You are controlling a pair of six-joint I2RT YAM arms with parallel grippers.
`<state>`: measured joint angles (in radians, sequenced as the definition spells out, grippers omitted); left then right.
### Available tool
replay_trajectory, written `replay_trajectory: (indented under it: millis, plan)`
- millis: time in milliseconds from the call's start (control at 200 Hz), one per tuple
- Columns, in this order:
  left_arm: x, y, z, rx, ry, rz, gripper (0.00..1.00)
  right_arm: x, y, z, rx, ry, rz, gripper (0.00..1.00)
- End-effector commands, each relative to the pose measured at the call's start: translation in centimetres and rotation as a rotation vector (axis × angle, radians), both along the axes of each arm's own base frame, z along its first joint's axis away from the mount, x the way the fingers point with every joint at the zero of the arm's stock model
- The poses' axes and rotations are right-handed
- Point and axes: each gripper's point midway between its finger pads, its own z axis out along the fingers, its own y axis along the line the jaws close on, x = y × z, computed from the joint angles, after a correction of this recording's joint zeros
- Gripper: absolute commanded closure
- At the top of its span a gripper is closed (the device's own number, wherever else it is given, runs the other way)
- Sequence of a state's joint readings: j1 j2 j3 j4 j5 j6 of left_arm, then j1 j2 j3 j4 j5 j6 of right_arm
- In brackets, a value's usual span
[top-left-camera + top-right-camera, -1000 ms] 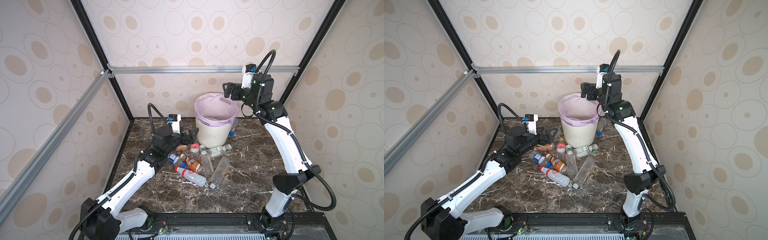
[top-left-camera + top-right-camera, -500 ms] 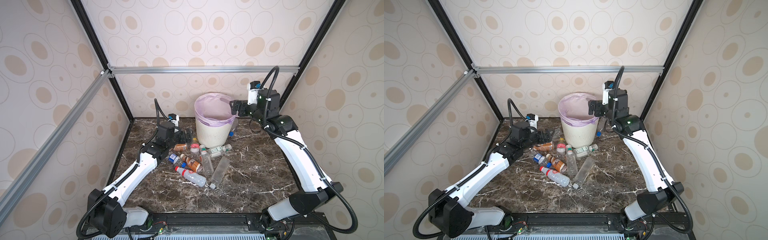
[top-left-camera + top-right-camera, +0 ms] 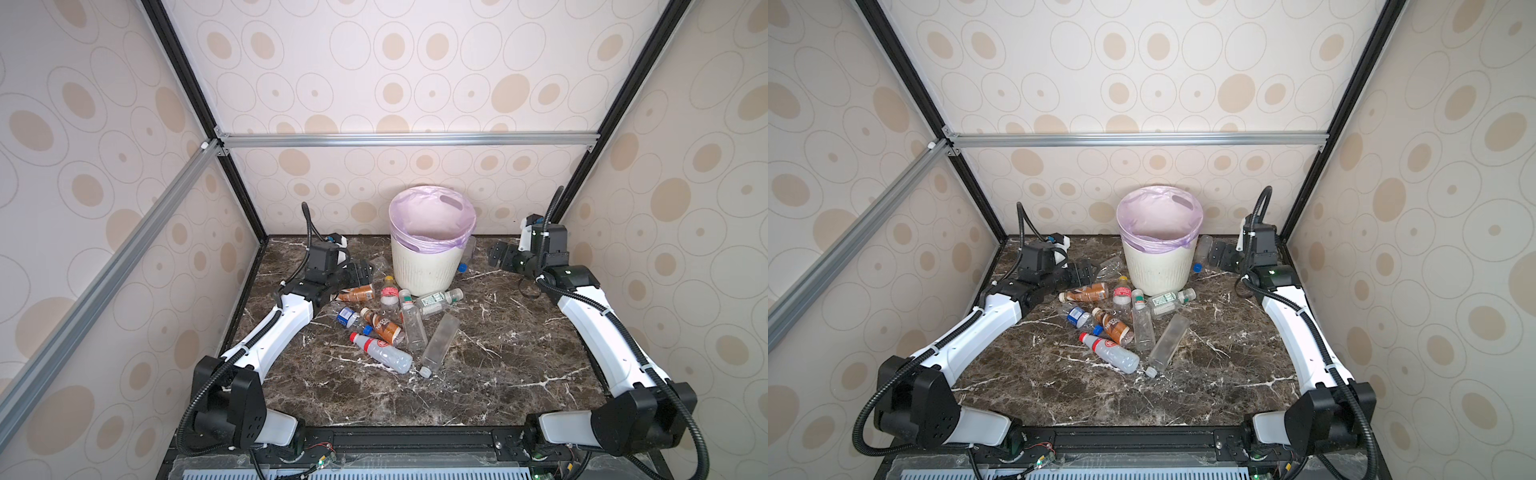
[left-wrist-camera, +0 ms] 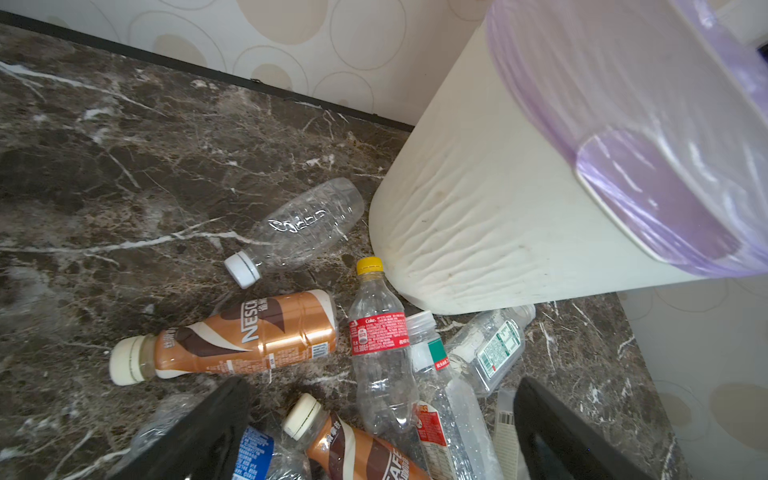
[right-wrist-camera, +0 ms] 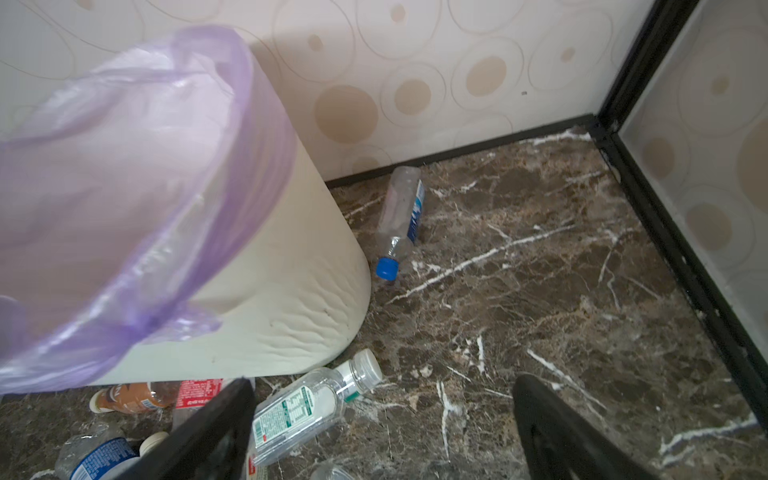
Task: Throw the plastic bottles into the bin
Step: 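Lower the right gripper onto the clear blue-labelled bottle beside the bin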
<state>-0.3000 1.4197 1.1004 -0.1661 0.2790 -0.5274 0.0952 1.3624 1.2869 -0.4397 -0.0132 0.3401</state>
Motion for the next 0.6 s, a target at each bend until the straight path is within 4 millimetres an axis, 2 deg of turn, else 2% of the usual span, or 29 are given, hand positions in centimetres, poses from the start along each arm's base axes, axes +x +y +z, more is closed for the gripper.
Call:
replay_trajectory:
  millis: [0, 80, 240, 340, 420, 595]
  plan:
    - [-0.3, -2.2, 2.2, -0.127, -0.076, -0.084, 0.01, 1.6, -0.1, -2.0, 0.071, 0.017, -0.014, 0.0]
    - [-0.8, -3.1, 3.3, -0.195, -0.122, -0.126, 0.01, 2.6, -0.5, -3.8, 0.083, 0.044, -0.029, 0.0]
    - [-1.5, -4.1, 4.7, -0.23, -0.188, -0.161, 0.01, 5.4, -0.5, -5.9, 0.096, 0.074, -0.029, 0.0]
    - [-1.9, -5.3, 5.0, -0.245, -0.207, -0.189, 0.01, 7.4, -0.4, -7.3, 0.118, 0.101, -0.03, 0.0]
    - [-2.8, -7.1, 5.2, -0.279, -0.217, -0.264, 0.01, 9.2, -0.3, -8.7, 0.153, 0.12, -0.03, 0.0]
    - [-3.5, -9.0, 5.8, -0.318, -0.258, -0.309, 0.01, 12.6, 0.1, -10.6, 0.197, 0.144, -0.022, 0.0]
